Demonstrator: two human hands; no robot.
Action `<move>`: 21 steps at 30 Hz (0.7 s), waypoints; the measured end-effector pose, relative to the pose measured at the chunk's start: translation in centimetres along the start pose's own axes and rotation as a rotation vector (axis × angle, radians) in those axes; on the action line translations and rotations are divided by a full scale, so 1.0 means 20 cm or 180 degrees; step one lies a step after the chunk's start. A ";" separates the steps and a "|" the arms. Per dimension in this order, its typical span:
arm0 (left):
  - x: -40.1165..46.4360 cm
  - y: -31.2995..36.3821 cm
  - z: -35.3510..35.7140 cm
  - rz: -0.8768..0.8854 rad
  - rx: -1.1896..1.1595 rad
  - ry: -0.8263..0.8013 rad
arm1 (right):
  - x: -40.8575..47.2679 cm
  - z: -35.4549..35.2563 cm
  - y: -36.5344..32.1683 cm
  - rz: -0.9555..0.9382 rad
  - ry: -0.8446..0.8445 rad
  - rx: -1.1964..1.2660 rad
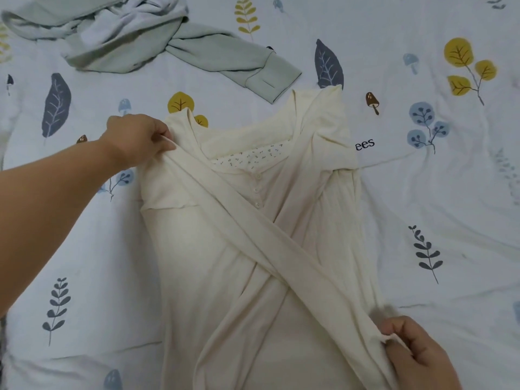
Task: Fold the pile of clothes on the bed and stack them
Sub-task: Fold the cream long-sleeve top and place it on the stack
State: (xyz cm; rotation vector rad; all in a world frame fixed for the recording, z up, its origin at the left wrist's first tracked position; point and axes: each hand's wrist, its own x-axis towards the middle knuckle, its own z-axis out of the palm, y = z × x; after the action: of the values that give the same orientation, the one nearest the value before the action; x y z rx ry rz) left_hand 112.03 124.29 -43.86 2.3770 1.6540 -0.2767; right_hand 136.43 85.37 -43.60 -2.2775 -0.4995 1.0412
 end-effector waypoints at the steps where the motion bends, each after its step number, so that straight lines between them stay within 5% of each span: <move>1: 0.00 0.00 0.01 0.0064 0.0289 0.0095 | 0.01 0.02 0.02 -0.0001 0.0172 -0.0149; 3: -0.02 0.02 0.03 0.0155 0.0658 0.0490 | 0.00 0.05 0.01 -0.0417 0.0504 -0.0841; 6: -0.15 0.16 0.07 0.0167 0.0153 0.1024 | -0.01 0.10 0.02 -0.0825 0.1026 -0.1944; 9: -0.43 0.38 0.19 0.0620 -0.0308 0.1055 | -0.03 0.19 0.01 -0.1677 0.0820 -0.2364; 13: -0.93 0.51 0.35 0.0475 -0.0661 0.0470 | 0.00 0.21 0.02 -0.1408 -0.0290 -0.2971; 17: -1.27 0.49 0.46 -0.0355 -0.0439 -0.0965 | 0.04 0.14 0.03 -0.1508 0.0142 -0.2519; 19: -1.35 0.45 0.49 -0.0349 -0.0283 -0.1691 | 0.06 0.12 0.04 -0.1330 0.0334 -0.2275; 21: -1.37 0.40 0.48 -0.0268 -0.1000 -0.2184 | 0.06 0.10 0.02 -0.1170 0.0154 -0.2181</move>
State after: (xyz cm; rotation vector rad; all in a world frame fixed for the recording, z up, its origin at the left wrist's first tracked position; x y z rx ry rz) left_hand 109.96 94.27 -44.58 1.7094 1.3387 -0.6971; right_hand 135.67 86.32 -45.53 -2.6138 -1.3632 0.6867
